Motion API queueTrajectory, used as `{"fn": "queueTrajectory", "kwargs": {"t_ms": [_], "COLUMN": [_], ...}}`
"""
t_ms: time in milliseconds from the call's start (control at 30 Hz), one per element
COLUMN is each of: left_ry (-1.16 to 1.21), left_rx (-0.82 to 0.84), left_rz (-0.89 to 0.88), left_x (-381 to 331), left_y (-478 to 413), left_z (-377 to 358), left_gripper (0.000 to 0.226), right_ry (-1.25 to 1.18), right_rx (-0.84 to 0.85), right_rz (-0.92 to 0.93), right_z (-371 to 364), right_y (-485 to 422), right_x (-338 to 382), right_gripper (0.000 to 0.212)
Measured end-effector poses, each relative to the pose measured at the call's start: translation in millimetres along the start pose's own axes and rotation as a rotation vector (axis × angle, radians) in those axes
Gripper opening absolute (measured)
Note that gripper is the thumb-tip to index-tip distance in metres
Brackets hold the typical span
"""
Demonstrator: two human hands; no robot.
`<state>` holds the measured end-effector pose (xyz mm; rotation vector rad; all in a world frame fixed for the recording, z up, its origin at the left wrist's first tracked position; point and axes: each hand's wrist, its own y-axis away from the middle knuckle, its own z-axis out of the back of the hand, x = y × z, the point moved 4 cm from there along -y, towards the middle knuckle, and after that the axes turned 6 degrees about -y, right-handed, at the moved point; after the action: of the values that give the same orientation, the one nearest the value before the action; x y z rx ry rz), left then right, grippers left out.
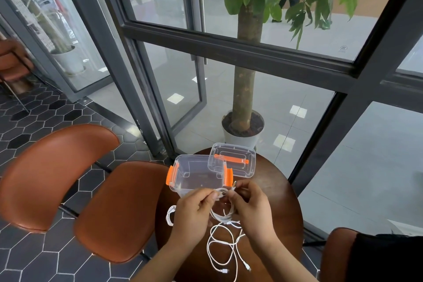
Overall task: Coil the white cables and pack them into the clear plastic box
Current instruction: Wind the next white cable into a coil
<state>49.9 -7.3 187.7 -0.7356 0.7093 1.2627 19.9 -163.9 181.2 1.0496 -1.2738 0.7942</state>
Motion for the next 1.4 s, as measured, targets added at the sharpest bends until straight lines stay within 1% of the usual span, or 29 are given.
{"fn": "queueTrajectory", "kwargs": {"t_ms": [100,133,233,300,400,433,533,567,600,667,733,800,933,1033,1133,1267,1333,1400], "left_ry": [0.039,0.049,0.099,0.083,-0.036,-0.073,-0.216,-0.223,-0.187,-0.024,0.127,0.211,0.18,0.187,0.159,0.065,0.024,0.028], "left_rx": [0.003,-0.007,-0.042,-0.07,-0.054,-0.045,-0.068,-0.09,-0.108,-0.136,-0.181,-0.209,-0.167,-0.125,-0.117,-0.043,-0.015,0.002], "left_rz": [0.098,0.108,0.168,0.213,0.202,0.197,0.116,0.102,0.106,0.143,0.221,0.272,0.233,0.233,0.245,0.176,0.18,0.197], "left_x": [0.8,-0.2,5.0,10.1,12.6,12.5,3.3,0.4,-0.5,-1.5,-1.0,0.2,0.6,2.1,4.2,-0.4,-2.0,-2.1], "left_y": [-1.8,-1.2,-0.8,-2.7,-5.6,-6.3,-7.1,-7.0,-6.6,-4.2,-0.6,3.8,5.8,5.1,4.7,0.9,-2.7,-5.5], "left_z": [1.9,2.5,-0.6,-1.3,-1.4,-1.8,-1.9,-2.0,-2.5,-4.7,-7.8,-10.8,-10.5,-7.8,-4.0,-1.3,0.3,1.6], "left_gripper": [0.027,0.026,0.015,0.025,0.033,0.032,0.015,0.013,0.011,0.011,0.016,0.019,0.019,0.022,0.015,0.011,0.011,0.013], "right_ry": [-0.024,-0.039,-0.04,-0.045,-0.053,-0.057,-0.08,-0.111,-0.15,-0.225,-0.291,-0.325,-0.224,-0.208,-0.154,-0.114,-0.074,0.038], "right_rx": [0.022,0.028,0.021,0.021,0.019,0.014,-0.002,-0.017,-0.036,-0.061,-0.058,-0.044,0.011,-0.036,-0.059,-0.085,-0.036,0.091], "right_rz": [-0.011,-0.017,-0.01,-0.013,-0.018,-0.013,0.012,0.007,-0.007,-0.059,-0.145,-0.216,-0.181,-0.161,-0.11,-0.065,-0.011,0.043], "right_z": [-2.4,-3.0,-3.1,-3.3,-4.2,-4.6,-7.2,-8.0,-8.2,-7.7,-6.8,-5.6,-4.7,-1.8,-2.7,1.7,2.9,-2.2], "right_y": [2.5,2.7,1.7,2.3,5.4,6.6,9.1,8.9,7.8,3.4,-2.2,-7.3,-10.5,-6.3,-1.3,-1.3,-1.2,-0.7], "right_x": [1.4,1.9,4.5,3.7,-0.3,-1.7,-4.1,-4.4,-5.1,-6.1,-8.2,-11.3,-12.0,-14.6,-17.3,-15.7,-10.5,-5.9], "right_gripper": [0.009,0.008,0.007,0.008,0.01,0.011,0.012,0.012,0.011,0.008,0.008,0.01,0.015,0.012,0.011,0.014,0.015,0.012]}}
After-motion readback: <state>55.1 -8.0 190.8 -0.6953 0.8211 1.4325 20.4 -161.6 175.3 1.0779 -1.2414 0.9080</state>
